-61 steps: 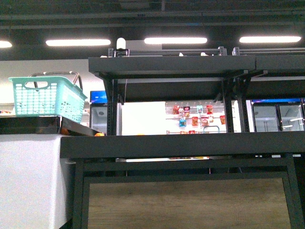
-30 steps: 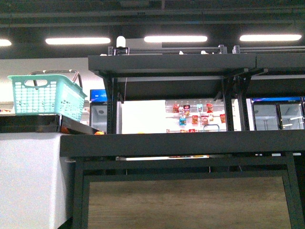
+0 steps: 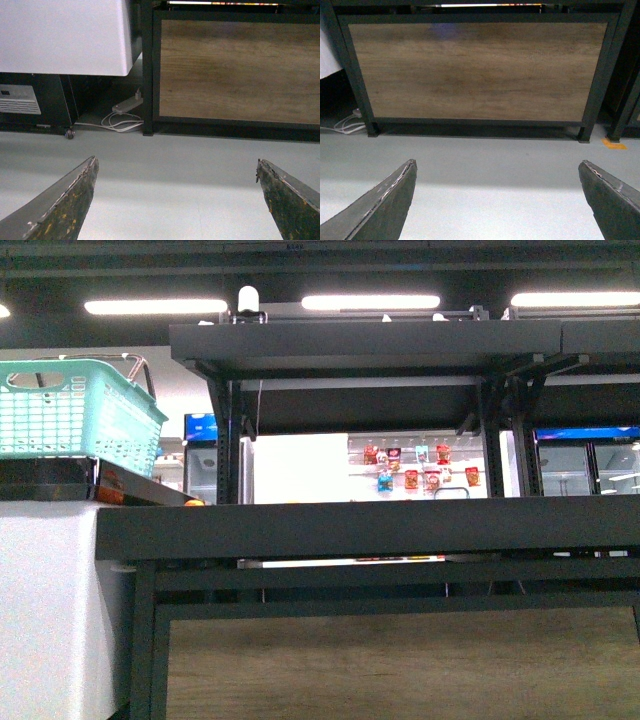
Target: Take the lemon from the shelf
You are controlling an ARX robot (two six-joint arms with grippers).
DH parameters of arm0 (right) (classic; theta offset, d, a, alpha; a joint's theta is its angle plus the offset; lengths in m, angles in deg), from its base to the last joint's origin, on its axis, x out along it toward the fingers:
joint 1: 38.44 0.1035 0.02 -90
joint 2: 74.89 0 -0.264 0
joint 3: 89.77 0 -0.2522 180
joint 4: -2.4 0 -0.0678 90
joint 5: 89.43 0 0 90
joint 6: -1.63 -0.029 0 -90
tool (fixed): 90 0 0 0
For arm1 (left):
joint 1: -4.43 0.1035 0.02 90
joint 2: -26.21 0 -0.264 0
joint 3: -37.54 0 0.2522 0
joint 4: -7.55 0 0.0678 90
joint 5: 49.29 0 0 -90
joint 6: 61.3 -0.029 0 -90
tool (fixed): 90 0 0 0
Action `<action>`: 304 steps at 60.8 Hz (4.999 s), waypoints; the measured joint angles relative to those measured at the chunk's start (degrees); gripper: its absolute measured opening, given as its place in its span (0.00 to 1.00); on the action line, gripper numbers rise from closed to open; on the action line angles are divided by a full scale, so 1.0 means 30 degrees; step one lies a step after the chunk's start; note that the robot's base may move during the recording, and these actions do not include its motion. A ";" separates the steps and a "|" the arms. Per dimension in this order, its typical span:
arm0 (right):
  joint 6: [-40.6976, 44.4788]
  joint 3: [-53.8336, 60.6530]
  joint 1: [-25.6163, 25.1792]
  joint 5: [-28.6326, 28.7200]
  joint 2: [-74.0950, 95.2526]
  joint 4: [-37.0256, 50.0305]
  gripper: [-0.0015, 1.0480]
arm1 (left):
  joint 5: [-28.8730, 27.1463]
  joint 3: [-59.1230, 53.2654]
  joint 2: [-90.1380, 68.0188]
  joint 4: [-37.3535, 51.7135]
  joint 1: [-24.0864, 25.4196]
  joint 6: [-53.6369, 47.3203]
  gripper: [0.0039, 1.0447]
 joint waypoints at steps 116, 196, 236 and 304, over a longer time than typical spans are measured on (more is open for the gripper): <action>0.0000 0.0000 0.0007 -0.0058 0.0007 0.0000 0.93 | 0.0000 0.0000 0.0000 0.0000 0.0000 0.0000 0.93; 0.0000 0.0000 0.0007 -0.0044 0.0007 0.0000 0.93 | -0.0007 0.0000 0.0007 0.0000 0.0000 -0.0007 0.93; 0.0000 0.0000 0.0000 -0.0044 0.0007 0.0000 0.93 | -0.0007 0.0000 0.0007 0.0000 0.0000 0.0000 0.93; 0.0000 0.0000 0.0000 0.0015 0.0007 0.0007 0.93 | 0.0306 0.1035 -0.2390 -0.2448 0.0291 0.5034 0.93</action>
